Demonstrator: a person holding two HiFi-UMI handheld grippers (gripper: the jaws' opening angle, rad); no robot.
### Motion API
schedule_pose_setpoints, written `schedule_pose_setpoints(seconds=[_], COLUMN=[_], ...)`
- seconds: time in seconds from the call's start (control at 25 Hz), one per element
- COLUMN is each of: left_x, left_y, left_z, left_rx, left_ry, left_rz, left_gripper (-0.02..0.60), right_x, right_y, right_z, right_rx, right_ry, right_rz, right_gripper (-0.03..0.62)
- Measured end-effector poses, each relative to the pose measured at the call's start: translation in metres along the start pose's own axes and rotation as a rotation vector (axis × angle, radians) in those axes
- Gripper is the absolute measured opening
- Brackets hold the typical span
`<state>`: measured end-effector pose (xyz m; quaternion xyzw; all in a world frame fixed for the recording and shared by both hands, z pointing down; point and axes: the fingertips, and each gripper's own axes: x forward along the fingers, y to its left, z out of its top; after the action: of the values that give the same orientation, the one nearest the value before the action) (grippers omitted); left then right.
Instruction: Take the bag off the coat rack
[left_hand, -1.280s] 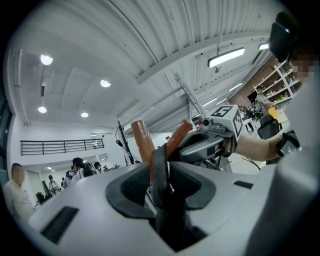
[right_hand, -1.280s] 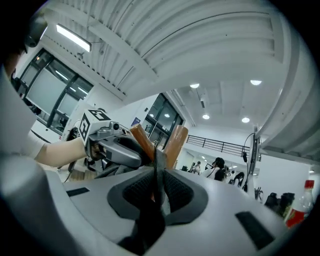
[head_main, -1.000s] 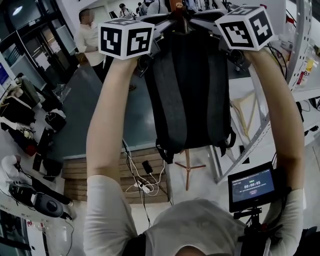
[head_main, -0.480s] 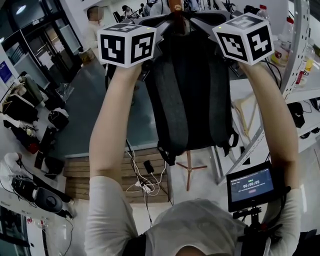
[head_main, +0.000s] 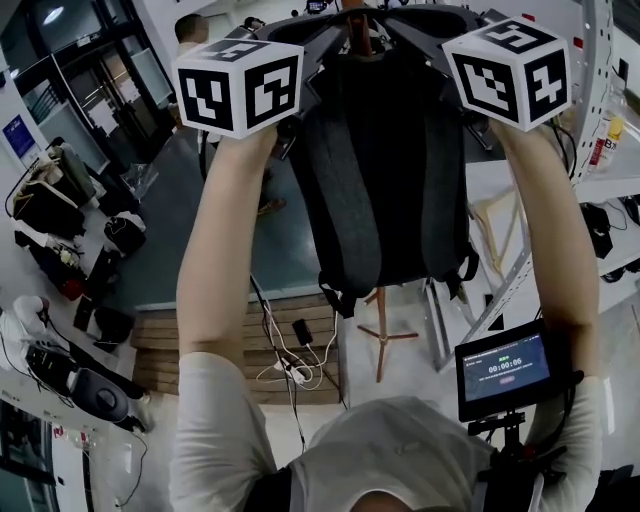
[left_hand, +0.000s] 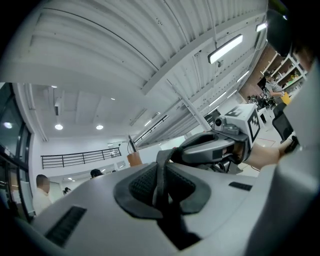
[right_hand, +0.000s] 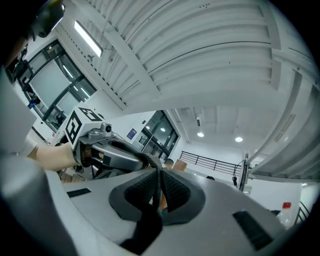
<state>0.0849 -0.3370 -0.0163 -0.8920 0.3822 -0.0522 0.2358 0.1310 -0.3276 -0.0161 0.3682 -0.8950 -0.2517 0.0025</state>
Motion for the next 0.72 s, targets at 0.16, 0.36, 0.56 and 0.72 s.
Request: schedule_pose_setpoints(seconds=[0.16,0.36,0.56,0.72], left_x=[-0.028,-0.068,-0.139,-0.191], left_y=[-0.003,0.015,0.086,0.139], left_z=[0.021,0.022,-0.028,-0.088], left_rx=[0.018,0.021,0.013,-0.009], left_ry=[-0.021,-0.002,0.080,0.203], left_rz=[0.027,0.103,0.245,0.397], left_gripper=[0.040,0.040,0.040,0.040], right_x=[-0.006,0.015,0.103,0.175], right_y=[0.017,0.050,0.120,0.174], right_z=[0.028,0.047,0.046,0.023], right_rx=[-0.025,-0.027,0.011,0.108], right_ry=[-0.048,-0.094,-0.166,-0.203], right_rz=[0.029,0.121,0.267,0.436], right_gripper=[0.041,0.041,0.041,0.042])
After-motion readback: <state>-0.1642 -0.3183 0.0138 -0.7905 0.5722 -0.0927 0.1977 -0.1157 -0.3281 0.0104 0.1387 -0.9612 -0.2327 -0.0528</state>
